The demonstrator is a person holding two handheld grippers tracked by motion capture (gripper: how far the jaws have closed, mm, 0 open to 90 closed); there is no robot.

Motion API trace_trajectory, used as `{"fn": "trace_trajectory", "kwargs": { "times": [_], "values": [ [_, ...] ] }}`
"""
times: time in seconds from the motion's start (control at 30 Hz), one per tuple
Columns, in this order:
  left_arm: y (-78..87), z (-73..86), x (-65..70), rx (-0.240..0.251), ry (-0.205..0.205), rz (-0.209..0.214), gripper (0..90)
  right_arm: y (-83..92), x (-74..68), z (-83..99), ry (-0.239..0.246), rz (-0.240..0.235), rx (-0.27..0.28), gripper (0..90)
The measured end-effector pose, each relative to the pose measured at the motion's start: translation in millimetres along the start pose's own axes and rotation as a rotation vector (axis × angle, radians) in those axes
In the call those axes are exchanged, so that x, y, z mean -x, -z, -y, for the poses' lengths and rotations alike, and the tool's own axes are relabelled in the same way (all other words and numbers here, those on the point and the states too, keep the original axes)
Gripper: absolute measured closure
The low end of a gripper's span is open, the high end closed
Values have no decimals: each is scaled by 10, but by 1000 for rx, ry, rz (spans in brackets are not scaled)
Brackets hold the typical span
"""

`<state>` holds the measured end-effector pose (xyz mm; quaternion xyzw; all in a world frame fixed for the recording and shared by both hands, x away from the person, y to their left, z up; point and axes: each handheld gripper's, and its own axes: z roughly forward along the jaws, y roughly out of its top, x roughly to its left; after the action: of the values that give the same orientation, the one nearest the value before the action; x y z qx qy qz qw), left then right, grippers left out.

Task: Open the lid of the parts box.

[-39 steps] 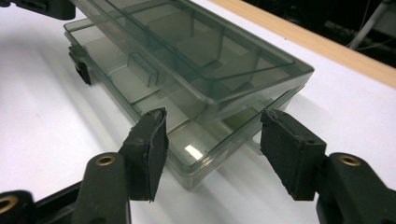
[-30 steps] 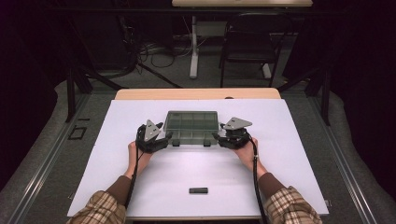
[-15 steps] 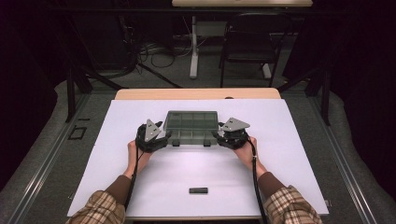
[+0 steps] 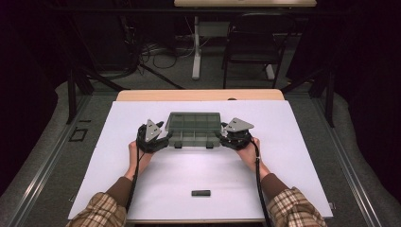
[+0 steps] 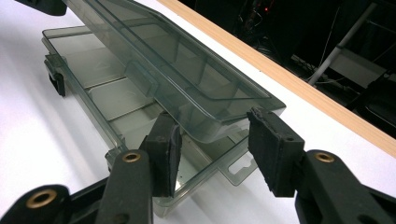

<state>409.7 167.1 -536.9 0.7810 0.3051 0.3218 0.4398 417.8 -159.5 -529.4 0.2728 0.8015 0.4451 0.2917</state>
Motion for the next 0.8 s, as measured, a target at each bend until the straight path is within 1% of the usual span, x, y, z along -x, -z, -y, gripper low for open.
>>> {"fn": "trace_trajectory", "kwargs": {
  "times": [0.13, 0.23, 0.3, 0.37, 0.73, 0.8],
  "values": [
    [7, -13, 18, 8, -13, 10, 504, 7, 1, -8, -5, 6, 3, 551],
    [13, -14, 12, 14, -15, 15, 525, 12, 3, -14, -7, 10, 9, 563],
    [16, -12, 2, 20, -16, 17, 559, 21, 11, -23, -6, 14, 12, 585],
    [20, -12, -6, 24, -17, 16, 565, 25, 14, -25, -7, 14, 13, 589],
    [31, -4, -34, 41, 3, 13, 623, 31, 39, -42, -20, 28, 27, 629],
    [37, -6, -38, 42, -1, 10, 632, 30, 37, -44, -20, 30, 26, 630]
  ]
}}
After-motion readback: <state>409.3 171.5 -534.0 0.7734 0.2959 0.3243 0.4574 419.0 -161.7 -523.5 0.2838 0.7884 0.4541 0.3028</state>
